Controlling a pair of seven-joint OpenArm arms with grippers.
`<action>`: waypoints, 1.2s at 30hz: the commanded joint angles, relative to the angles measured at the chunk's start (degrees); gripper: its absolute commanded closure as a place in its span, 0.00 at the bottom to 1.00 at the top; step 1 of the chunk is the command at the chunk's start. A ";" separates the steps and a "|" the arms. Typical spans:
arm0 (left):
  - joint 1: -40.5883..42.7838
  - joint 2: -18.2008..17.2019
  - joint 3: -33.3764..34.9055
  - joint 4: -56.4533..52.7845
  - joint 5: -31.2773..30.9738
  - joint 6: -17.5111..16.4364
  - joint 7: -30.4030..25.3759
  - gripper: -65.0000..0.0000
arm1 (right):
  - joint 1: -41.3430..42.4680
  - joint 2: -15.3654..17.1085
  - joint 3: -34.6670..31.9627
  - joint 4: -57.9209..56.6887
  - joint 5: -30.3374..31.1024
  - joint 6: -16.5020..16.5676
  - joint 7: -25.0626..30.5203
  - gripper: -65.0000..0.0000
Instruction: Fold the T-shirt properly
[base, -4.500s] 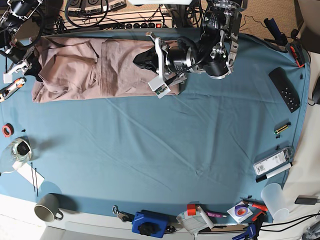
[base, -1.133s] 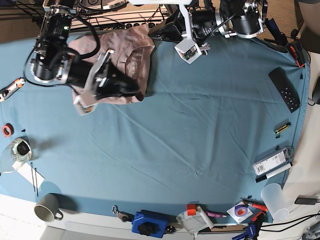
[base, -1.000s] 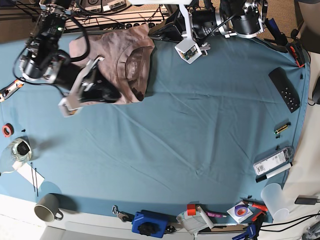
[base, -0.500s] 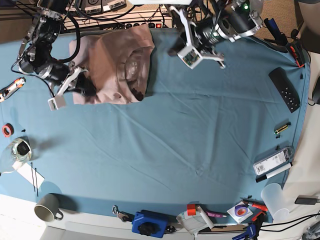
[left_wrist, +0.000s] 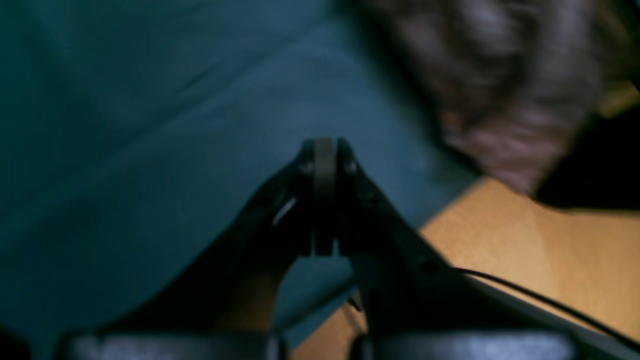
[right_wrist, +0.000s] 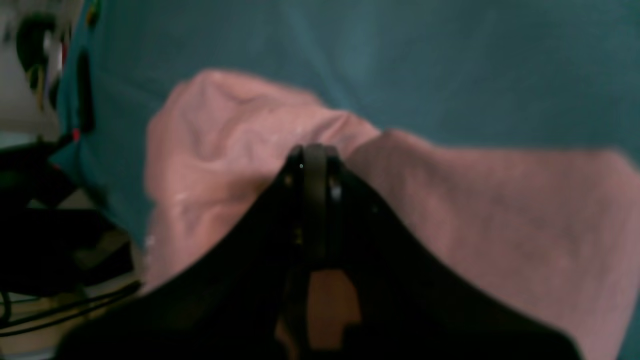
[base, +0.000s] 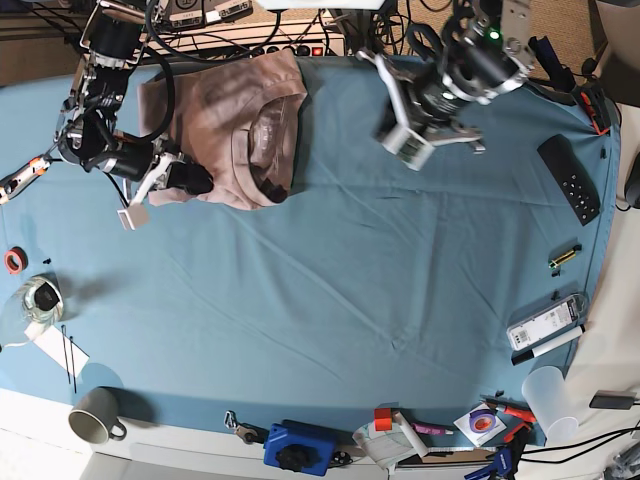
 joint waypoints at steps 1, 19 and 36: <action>0.02 -0.04 -1.97 1.05 -0.55 0.66 -0.96 1.00 | 0.57 0.81 1.51 2.60 3.21 0.30 0.20 1.00; 9.75 -4.61 -32.15 1.03 -16.70 0.31 0.00 1.00 | -19.19 0.79 11.32 34.91 6.10 0.30 0.20 1.00; 30.03 -4.31 -32.52 0.28 -17.35 0.35 3.19 1.00 | -43.50 0.46 11.32 40.04 -4.68 0.30 0.20 1.00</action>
